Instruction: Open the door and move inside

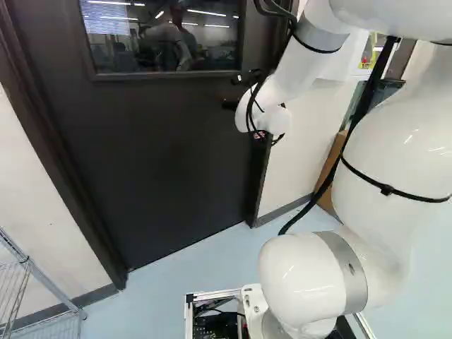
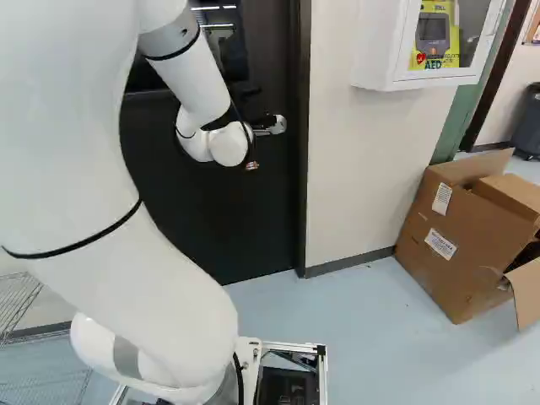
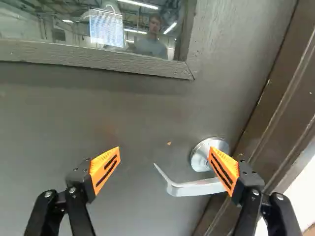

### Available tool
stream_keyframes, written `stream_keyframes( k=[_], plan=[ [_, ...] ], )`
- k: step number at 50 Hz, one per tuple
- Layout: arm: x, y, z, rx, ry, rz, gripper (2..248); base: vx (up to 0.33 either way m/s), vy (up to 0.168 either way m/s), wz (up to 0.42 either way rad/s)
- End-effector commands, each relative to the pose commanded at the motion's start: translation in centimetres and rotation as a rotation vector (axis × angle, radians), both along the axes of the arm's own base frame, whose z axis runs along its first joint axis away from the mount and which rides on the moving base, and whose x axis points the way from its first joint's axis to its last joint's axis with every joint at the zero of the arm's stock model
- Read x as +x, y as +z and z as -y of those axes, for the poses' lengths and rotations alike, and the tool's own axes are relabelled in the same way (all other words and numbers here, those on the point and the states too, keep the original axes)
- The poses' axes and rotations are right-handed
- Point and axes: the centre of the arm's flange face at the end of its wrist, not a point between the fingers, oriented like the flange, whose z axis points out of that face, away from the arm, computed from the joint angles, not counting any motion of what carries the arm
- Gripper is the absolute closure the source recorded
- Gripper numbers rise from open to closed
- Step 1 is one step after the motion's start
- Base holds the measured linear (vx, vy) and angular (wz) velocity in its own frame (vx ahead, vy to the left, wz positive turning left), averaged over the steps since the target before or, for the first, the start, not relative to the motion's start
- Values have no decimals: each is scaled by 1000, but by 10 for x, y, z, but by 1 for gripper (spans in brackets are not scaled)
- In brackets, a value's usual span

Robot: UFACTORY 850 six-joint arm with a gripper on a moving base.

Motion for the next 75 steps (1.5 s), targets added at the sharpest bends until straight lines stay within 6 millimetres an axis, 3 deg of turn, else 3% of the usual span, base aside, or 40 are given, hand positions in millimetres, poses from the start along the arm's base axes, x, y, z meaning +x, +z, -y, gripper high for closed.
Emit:
stream_keyframes(
  k=[19, 75],
  plan=[
    [17, -20, 0, 2, 1, -39, 3, 0, 0, 0],
    [21, -80, 0, 6, 1, -162, 3, 0, 0, 0]
  ],
)
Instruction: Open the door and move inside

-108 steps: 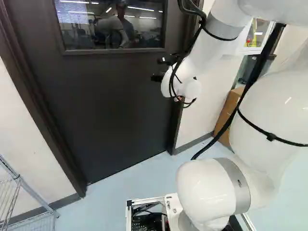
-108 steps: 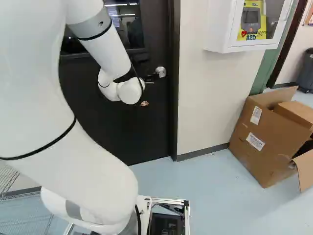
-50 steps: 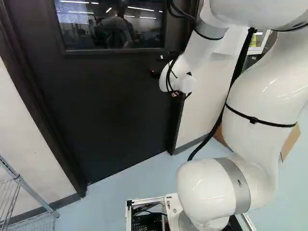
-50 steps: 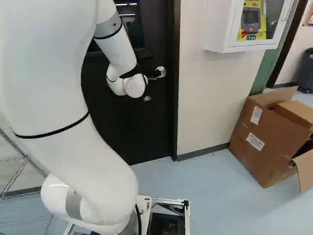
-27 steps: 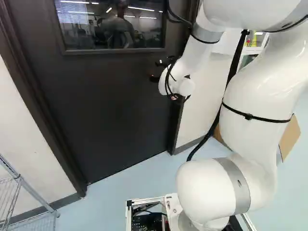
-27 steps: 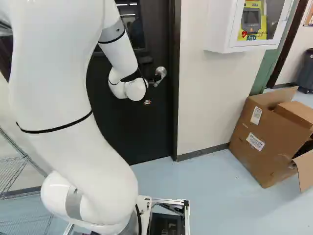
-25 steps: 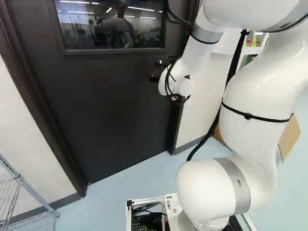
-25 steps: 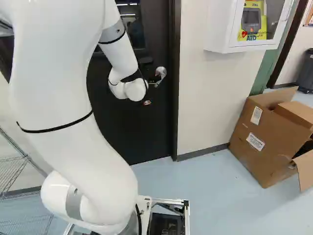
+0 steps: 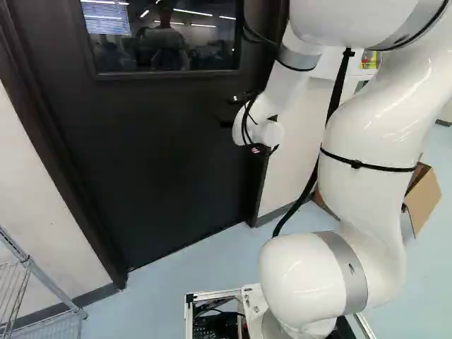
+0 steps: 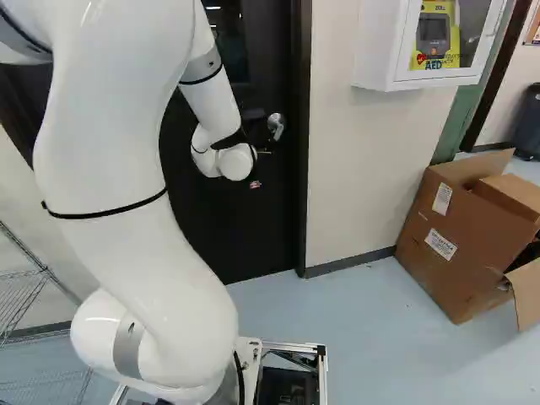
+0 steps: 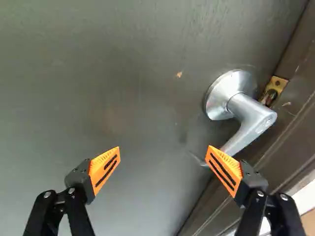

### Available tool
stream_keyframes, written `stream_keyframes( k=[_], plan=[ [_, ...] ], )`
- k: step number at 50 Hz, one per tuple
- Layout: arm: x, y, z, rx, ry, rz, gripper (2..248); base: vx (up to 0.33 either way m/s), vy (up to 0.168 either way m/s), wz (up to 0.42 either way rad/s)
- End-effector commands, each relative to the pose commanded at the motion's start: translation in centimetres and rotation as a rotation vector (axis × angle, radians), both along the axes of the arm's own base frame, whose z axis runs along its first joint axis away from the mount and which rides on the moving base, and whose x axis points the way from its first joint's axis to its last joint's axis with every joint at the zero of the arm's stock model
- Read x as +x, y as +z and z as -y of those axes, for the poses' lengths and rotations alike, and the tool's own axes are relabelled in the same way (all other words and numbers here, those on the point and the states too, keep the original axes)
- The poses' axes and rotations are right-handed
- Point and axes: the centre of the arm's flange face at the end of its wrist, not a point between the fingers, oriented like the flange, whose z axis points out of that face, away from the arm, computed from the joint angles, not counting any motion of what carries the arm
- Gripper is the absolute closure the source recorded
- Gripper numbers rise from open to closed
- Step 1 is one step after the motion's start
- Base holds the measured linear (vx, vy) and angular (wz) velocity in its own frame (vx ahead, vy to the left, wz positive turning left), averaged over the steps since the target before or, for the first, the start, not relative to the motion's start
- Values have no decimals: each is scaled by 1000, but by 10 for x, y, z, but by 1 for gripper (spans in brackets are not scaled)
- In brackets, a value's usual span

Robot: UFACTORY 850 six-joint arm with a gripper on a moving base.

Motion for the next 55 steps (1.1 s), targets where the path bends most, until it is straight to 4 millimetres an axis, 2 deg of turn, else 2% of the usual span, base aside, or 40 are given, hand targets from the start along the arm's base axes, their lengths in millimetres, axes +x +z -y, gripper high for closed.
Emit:
stream_keyframes(
  k=[15, 31, 55],
  plan=[
    [1, -16, 0, 1, 0, -31, 3, 0, 0, 0],
    [3, -18, -3, -15, 35, -32, 3, 0, 0, 0],
    [37, -21, -11, -69, 153, 1, 3, 0, 0, 0]
  ],
)
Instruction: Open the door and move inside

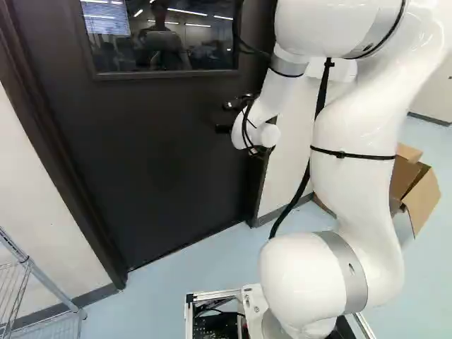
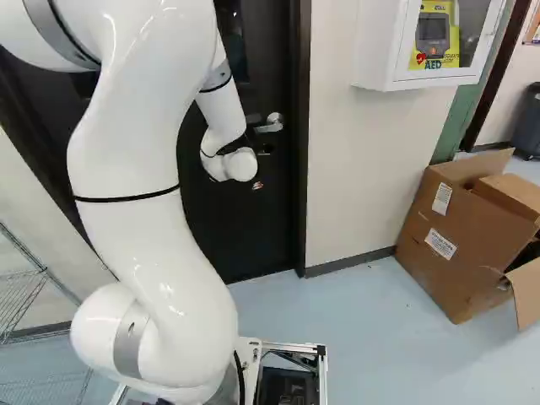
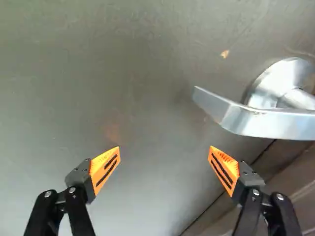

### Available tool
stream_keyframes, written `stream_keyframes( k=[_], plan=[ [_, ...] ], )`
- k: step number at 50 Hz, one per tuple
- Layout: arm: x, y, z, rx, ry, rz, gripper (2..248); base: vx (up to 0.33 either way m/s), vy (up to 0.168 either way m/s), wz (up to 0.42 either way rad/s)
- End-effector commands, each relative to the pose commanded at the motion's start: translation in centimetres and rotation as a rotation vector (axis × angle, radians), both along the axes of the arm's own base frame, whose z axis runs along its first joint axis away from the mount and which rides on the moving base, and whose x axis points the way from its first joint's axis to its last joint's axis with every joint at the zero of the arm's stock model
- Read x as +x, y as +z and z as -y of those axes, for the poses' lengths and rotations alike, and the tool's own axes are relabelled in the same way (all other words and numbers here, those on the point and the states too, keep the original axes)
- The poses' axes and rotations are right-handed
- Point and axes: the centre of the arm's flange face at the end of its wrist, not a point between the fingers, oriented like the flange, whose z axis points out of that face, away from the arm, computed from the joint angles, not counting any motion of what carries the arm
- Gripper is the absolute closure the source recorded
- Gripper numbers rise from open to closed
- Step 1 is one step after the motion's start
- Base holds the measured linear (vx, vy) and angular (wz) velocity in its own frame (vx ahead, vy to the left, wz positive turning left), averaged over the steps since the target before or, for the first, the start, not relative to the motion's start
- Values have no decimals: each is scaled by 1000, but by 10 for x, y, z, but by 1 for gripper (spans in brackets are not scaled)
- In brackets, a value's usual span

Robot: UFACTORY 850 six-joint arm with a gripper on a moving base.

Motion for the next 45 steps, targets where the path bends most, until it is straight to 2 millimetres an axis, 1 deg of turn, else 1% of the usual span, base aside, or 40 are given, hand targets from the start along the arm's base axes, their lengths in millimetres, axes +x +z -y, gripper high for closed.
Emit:
stream_keyframes(
  k=[45],
  plan=[
    [88, -12, -10, -45, 99, 57, 3, 0, 0, 0]
  ],
)
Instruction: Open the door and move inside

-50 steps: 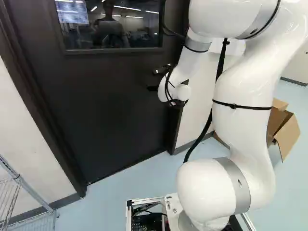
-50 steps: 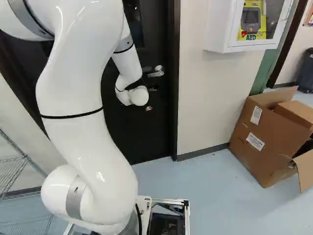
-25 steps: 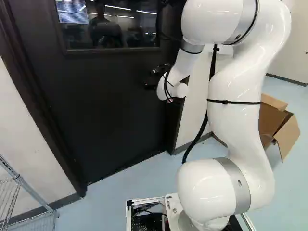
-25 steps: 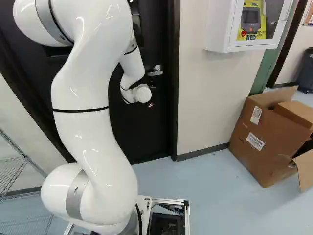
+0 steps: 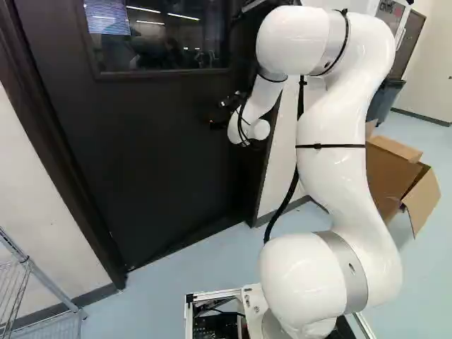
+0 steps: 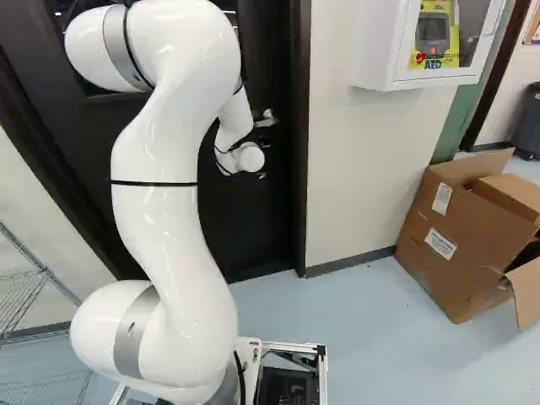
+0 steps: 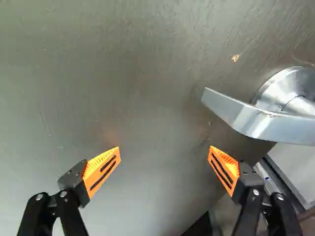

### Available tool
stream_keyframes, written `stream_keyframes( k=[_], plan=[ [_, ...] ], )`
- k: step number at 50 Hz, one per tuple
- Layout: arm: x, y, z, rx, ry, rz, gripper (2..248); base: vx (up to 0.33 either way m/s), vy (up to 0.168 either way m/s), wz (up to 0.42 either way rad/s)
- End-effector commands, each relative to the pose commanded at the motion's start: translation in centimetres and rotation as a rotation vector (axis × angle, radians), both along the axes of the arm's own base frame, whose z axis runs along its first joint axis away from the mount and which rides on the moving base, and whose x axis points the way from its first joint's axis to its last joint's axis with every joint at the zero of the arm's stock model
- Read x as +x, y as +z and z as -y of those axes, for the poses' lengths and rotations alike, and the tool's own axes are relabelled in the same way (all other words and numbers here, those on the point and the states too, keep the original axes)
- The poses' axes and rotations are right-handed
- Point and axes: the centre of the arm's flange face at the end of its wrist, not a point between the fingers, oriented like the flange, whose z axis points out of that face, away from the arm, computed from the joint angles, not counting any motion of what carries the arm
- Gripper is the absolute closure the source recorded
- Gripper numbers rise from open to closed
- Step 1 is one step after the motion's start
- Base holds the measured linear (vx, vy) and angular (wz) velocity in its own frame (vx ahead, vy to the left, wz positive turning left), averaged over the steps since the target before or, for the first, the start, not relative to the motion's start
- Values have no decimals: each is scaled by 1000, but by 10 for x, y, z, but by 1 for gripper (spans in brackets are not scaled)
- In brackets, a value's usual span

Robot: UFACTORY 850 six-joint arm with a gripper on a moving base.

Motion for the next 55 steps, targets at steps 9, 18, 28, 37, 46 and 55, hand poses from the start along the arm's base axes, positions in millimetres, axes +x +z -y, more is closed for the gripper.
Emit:
stream_keyframes(
  k=[9, 18, 28, 37, 46, 55],
  plan=[
    [18, -3, -2, -6, 14, 14, 3, 0, 0, 0],
    [36, -6, -4, -10, 22, 29, 3, 0, 0, 0],
    [54, -9, -7, -10, 26, 44, 3, 0, 0, 0],
    [60, -11, -8, -10, 28, 50, 3, 0, 0, 0],
    [61, -11, -8, -10, 28, 50, 3, 0, 0, 0],
    [59, -10, -8, -10, 28, 49, 3, 0, 0, 0]
  ],
)
